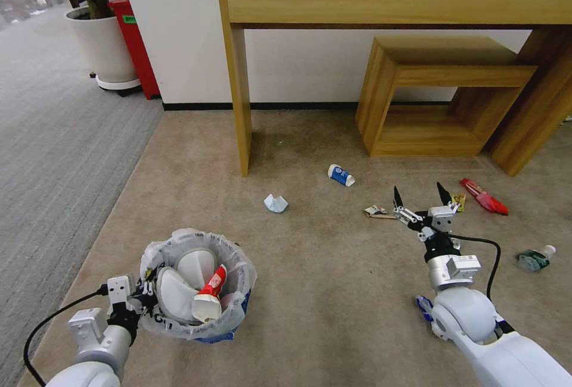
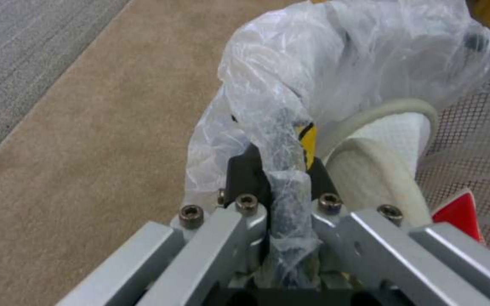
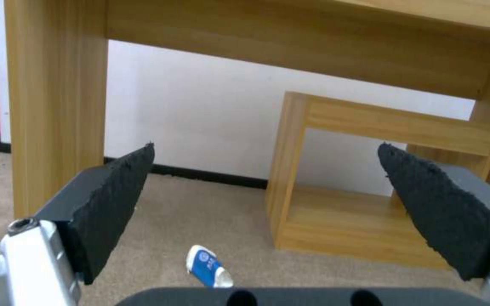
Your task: Pick up the trash bin and place the garbage on the floor into it.
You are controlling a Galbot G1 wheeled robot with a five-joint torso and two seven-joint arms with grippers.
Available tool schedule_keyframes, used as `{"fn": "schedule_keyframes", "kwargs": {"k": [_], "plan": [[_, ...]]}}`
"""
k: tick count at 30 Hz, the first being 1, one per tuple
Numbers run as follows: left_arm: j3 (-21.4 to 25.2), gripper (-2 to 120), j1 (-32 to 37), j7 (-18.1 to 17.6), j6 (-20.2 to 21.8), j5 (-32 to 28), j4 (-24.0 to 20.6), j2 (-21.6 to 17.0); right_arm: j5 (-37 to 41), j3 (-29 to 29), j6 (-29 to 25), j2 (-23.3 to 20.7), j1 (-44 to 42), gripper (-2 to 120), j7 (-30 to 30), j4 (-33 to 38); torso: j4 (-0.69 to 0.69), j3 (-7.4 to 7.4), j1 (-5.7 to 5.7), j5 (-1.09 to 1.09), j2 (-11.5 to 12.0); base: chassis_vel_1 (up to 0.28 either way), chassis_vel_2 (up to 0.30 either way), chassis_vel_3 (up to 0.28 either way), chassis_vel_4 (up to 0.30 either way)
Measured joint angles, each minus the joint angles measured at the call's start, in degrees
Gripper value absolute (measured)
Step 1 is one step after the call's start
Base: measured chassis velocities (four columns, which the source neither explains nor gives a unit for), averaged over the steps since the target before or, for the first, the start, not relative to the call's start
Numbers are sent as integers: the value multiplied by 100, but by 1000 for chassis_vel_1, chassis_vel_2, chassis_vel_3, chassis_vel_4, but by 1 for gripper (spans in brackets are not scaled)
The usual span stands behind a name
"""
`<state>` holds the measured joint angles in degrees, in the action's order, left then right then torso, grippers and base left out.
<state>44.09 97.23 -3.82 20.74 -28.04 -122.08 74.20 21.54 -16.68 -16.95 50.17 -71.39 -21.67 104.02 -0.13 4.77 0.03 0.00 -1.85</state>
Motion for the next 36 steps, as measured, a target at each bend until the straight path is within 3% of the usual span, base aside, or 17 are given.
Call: {"fn": "schedule_keyframes", "kwargs": {"k": [23,29,36], "plan": [[-9,3,-8,41,-80,7,93,29,98,38,16,21,-18,100,-12,-21,0,0,0,0,0,-2,2,2,-2],[-15,3,-6,44,-98,39,133,52,804,174,471,-46,-48,100,-328,168,0,0,0,0,0,0,0,0,0],[-5,3,-18,44,-124,40,173,62,2126,294,1655,-148,-156,100,-1441,375,1,0,0,0,0,0,0,0,0]]}}
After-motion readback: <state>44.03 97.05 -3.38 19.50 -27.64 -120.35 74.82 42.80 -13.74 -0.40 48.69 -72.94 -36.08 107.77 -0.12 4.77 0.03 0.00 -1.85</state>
